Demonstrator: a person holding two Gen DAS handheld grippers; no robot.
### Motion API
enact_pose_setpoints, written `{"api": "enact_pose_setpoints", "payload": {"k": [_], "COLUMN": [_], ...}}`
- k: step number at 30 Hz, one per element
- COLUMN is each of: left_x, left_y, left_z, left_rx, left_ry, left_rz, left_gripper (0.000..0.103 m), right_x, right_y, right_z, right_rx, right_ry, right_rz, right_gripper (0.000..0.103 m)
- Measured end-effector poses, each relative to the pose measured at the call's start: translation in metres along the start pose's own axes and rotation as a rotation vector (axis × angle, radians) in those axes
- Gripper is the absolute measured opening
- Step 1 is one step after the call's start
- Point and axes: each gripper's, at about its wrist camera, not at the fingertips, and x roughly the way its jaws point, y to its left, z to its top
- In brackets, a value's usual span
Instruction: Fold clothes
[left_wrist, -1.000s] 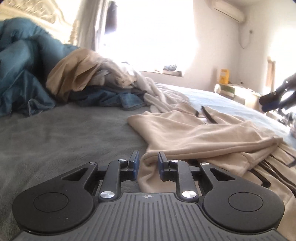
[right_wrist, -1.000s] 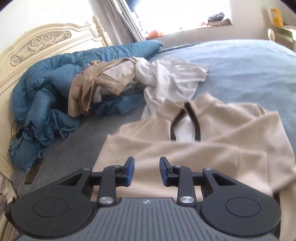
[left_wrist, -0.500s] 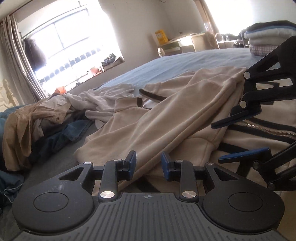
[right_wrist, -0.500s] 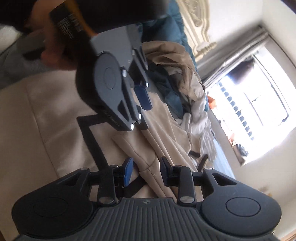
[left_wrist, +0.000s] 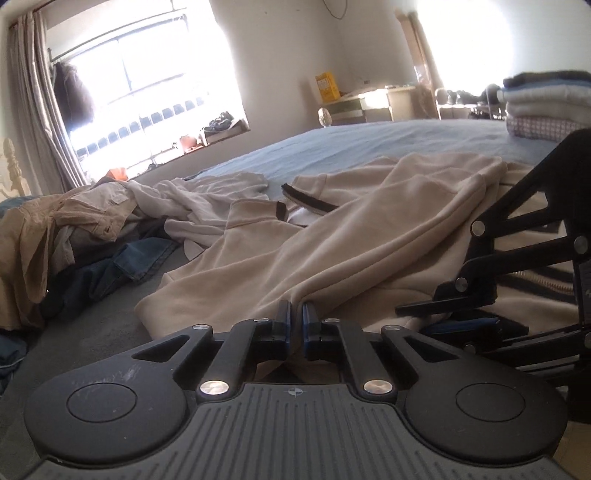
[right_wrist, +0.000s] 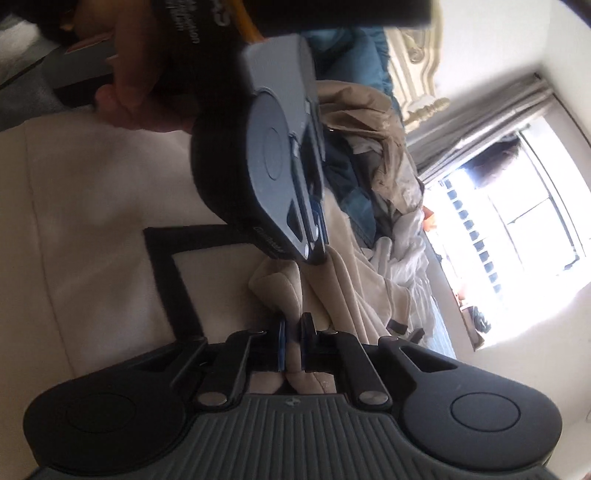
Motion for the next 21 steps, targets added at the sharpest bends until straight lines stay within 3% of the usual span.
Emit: {"api": "enact_pose_setpoints", "payload": {"k": [5, 9, 10, 11, 13, 18, 21], "left_x": [-0.019, -0.009, -0.007, -0.006, -0.006, -0.013, -0.022], "left_y": [0.010, 0.003, 0.001, 0.000, -0.004, -0.011, -0.010], "left_z": [0.011, -0.006, -0.012, -0.019, -0.027, -0.036, -0.036], "left_rx": [-0.049, 0.005, 0.019, 0.032, 0.064, 0.128, 0.116], "left_ry": [-0.068, -0.001, 0.015, 0.027, 0.035, 0.030, 0.029], "left_rz": [-0.030, -0.052, -0.063, -0.069, -0.064, -0.044, -0.036], "left_gripper": [0.004, 0.004, 0.004, 0.005, 0.006, 0.013, 0.022], "right_x": [0.007, 0.013, 0.011, 0.006, -0.008, -0.040, -0.038], "right_y": [-0.008, 0.022, 0.021, 0.012, -0.010, -0.096, -0.158], "right_z": [0.012, 0.007, 0.006, 0.004, -0.002, -0.048, -0.094], "right_rx": [0.117, -0.015, -0.007, 0.036, 0.141, 0.585, 0.899], "right_ry": [0.014, 0.050, 0.052, 0.050, 0.035, 0.082, 0.149], "right_rz": [-0.039, -0.043, -0.048, -0.038, -0.013, 0.061, -0.015], "right_gripper": [0.008, 0.010, 0.018, 0.025, 0.058, 0.060, 0.060]}}
